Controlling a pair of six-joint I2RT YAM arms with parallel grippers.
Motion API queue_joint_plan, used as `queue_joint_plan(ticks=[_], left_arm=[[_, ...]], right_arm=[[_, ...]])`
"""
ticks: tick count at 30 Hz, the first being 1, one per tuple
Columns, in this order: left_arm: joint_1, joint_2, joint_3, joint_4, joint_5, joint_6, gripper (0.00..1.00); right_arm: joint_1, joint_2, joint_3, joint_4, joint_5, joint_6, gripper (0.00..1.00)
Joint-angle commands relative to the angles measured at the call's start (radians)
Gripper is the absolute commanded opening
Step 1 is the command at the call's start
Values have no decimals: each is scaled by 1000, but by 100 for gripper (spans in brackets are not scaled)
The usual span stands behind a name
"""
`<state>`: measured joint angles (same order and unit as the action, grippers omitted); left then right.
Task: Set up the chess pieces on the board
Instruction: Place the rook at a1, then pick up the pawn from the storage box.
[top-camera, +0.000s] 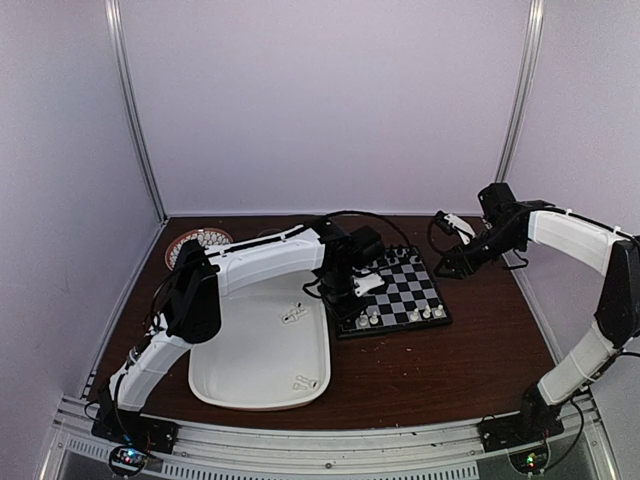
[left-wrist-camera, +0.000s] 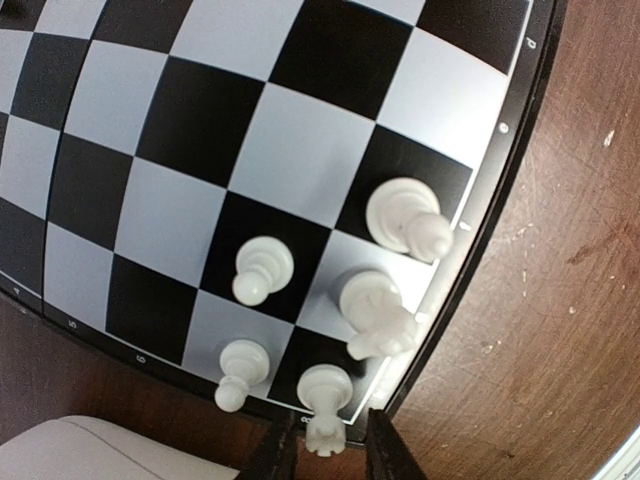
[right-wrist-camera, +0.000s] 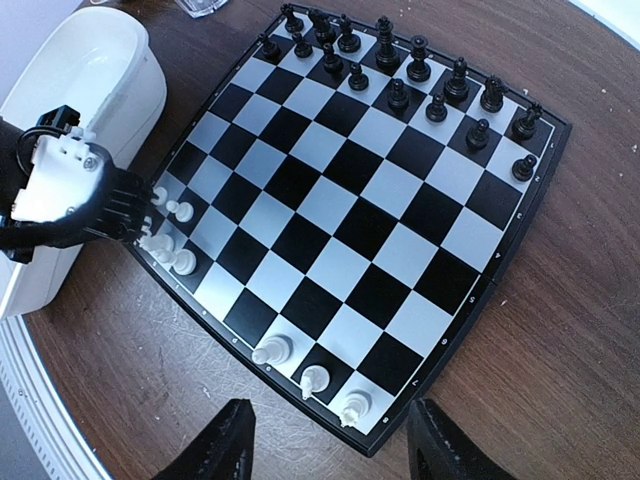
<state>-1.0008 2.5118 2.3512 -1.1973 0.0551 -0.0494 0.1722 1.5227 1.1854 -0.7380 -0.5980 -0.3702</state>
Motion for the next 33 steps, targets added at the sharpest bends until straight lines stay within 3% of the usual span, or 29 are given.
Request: queue_joint_plan(ticks=[1,8,14,19,22,25,27,33], left_arm=[[0,6,29,8,-8,17,26],[0,-113,18,-75,-39,16,29],[-1,-398,-215,68,-10,16,36],[42,-530,-409,150,-89,-30,41],[98,-565,-544,227,-63,-56,37],[146,-555,-641,315,15,-64,21],[166,-526,-659,325,45,-72,15],[188,-460,-685,343,38,-73,18]], right_arm=[[-5,9,0,-10,-14,-3,56],[-4,2,-2,-11,-14,-6,56],[-5,-8,-3,-4,-26,-16,56],[-5,-18,-7,-6,-45,-27,56],[-5,-25,-10,-2,-53,-29,56],[-5,-24,-9,-2,-63,-26,56],[-5,-24,-10,-1,-68,-24,56],[-5,-18,-10,-5,-61,-24,56]])
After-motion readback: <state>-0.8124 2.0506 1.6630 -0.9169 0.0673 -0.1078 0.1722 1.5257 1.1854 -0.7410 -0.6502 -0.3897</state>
